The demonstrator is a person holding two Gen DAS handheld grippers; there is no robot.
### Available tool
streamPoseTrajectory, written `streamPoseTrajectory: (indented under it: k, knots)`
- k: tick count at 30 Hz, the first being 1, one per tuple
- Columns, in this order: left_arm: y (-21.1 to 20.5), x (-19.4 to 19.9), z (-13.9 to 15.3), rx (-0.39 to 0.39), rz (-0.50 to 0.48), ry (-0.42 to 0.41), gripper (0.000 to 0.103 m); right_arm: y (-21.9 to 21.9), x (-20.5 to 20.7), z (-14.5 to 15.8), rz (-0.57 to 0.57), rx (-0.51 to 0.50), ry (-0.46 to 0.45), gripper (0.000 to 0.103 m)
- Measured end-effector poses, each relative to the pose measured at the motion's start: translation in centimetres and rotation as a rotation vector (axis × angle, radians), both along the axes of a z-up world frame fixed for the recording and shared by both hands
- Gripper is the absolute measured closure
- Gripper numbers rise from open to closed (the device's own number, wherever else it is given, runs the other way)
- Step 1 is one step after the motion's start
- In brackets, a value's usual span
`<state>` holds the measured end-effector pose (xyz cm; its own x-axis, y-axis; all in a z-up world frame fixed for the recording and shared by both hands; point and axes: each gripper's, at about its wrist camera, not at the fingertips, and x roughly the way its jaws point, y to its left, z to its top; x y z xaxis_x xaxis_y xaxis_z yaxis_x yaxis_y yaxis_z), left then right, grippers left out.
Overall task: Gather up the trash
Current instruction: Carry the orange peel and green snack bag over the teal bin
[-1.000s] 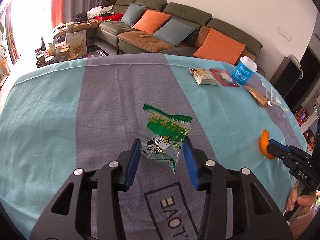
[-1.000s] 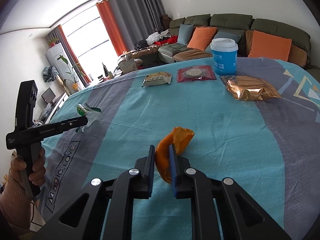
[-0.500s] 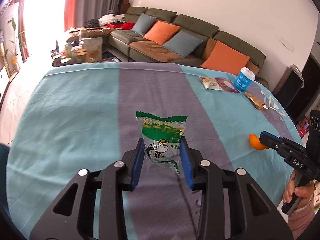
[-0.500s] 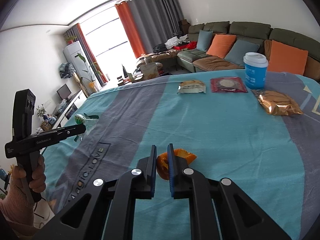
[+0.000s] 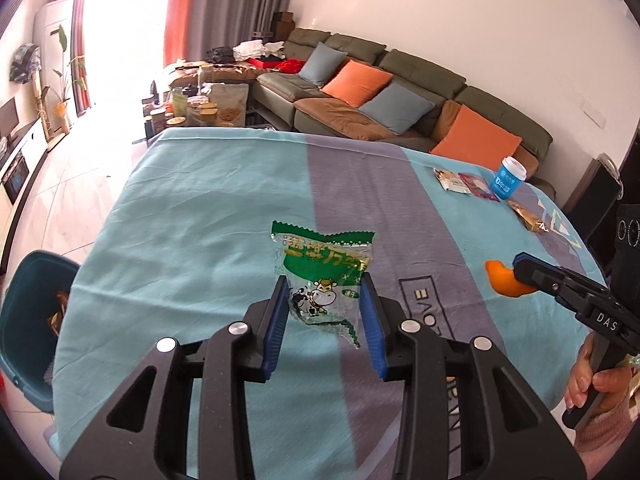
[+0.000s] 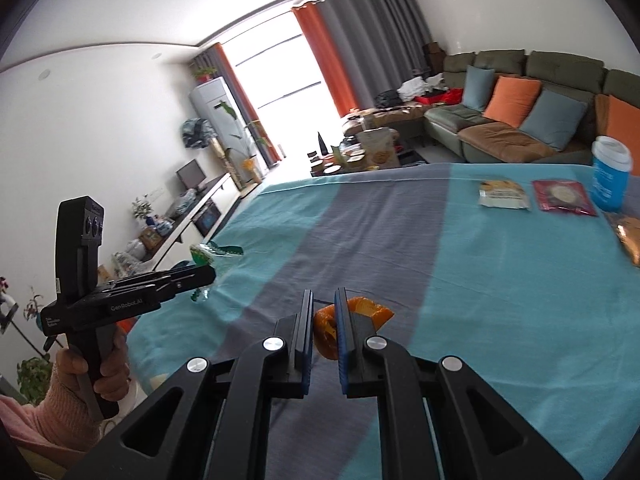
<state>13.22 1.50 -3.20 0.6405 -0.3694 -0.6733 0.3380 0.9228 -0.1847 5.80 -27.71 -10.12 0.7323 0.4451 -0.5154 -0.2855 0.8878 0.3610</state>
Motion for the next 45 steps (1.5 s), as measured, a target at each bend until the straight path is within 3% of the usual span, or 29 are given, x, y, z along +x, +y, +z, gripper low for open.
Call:
streamPoseTrajectory:
  k: [25,45]
  knots:
    - [7.3,-3.6,1.0,-0.016,0.142,-0.013,0.068,9.6,3.4,0.9,0.240,0.026,-0.003,0.094]
    - [10.1,-4.6,1.5,-0.026,0.204,-0.024,0.068,13.3,4.5,1.2,0.327,0.014,-0.005,0.094]
